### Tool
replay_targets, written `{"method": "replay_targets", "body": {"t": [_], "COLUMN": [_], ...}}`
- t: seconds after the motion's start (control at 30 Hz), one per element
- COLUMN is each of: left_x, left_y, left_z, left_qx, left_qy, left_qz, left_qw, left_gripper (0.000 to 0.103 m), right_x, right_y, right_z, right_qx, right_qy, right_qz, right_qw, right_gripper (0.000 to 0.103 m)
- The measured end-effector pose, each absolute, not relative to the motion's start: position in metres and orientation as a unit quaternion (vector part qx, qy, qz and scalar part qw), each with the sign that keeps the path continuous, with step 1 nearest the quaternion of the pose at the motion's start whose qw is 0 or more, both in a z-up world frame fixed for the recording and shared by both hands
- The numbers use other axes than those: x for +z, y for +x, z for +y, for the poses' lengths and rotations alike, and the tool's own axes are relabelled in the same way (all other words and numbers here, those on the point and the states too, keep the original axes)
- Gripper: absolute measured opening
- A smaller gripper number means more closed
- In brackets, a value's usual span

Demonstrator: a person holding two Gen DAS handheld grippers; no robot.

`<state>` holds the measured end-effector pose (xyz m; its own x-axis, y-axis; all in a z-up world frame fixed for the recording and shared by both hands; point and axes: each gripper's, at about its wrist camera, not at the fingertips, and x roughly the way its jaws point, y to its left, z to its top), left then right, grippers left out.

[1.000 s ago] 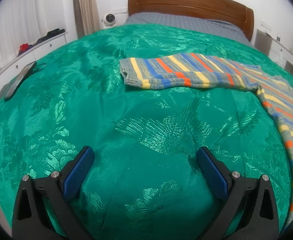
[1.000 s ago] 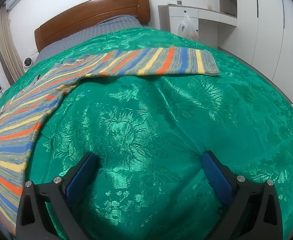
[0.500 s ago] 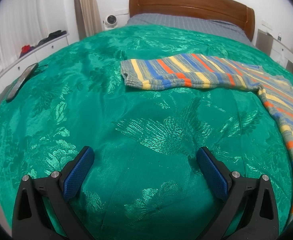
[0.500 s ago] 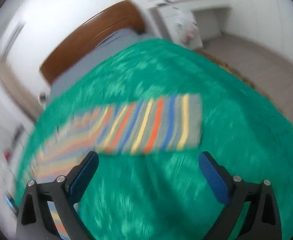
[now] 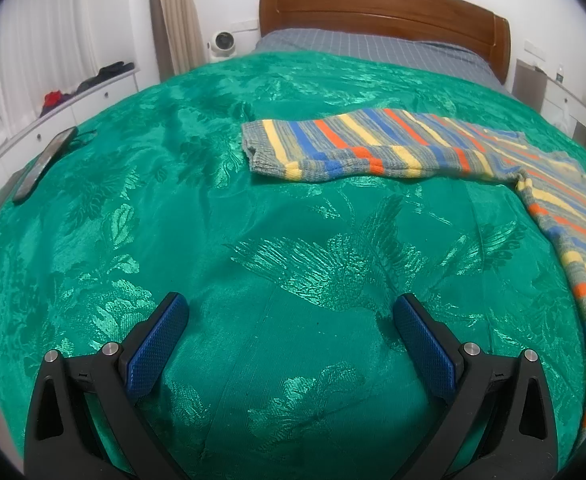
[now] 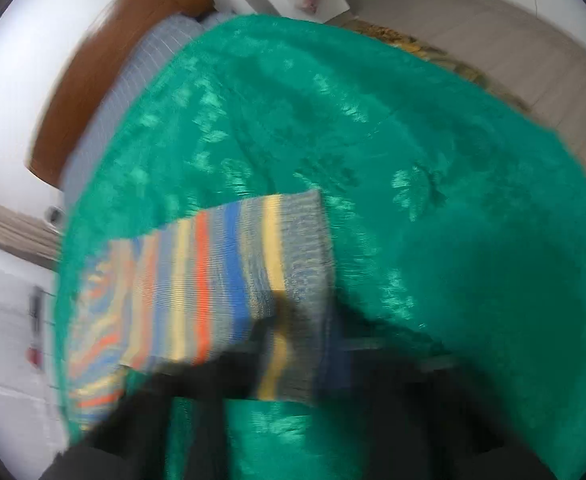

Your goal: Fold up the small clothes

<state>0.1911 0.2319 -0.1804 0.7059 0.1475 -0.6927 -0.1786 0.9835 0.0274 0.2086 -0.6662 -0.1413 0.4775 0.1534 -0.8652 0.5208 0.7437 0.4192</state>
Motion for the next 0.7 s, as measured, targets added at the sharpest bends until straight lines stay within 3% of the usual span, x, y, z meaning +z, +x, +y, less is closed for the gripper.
{"method": "replay_targets", "body": {"t": [0.17,0.4,0.57,0.6,0.67,0.7], "left_x": [-0.180,-0.180,-0.180,-0.180,-0.180,-0.180], "left_y": [0.191,0.189,0.189,0.189,0.189,0.189], "left_z": [0.232,0.233,0.234,0.234,0.234,0.233], "left_qx": [0.089,0.087,0.086,0.086,0.085,0.085], "left_qy": [-0.022,-0.027,-0.028,-0.029,-0.029,-0.030], "left_qz": [0.371,0.368,0.367,0.367,0.366,0.366], "left_qw": [0.924,0.925,0.926,0.926,0.926,0.926], "left_gripper": [0.103,0.103,0.103,0.103,0.103,0.103], "right_x": [-0.083,0.033,0.037,0.027,0.001,-0.013], "right_y": [0.219,0.270,0.314,0.323,0.338,0.339], "right_z": [-0.633,-0.494,-0.373,-0.349,-0.321,-0.313], "right_qx": [-0.146,0.041,0.144,0.166,0.211,0.219], "right_qy": [0.261,0.217,0.199,0.202,0.246,0.274], "right_qz": [0.472,0.401,0.411,0.415,0.433,0.441], "right_qw": [0.829,0.889,0.878,0.871,0.841,0.826], "right_gripper": [0.002,0.002,0.003,0.006,0.031,0.057]}}
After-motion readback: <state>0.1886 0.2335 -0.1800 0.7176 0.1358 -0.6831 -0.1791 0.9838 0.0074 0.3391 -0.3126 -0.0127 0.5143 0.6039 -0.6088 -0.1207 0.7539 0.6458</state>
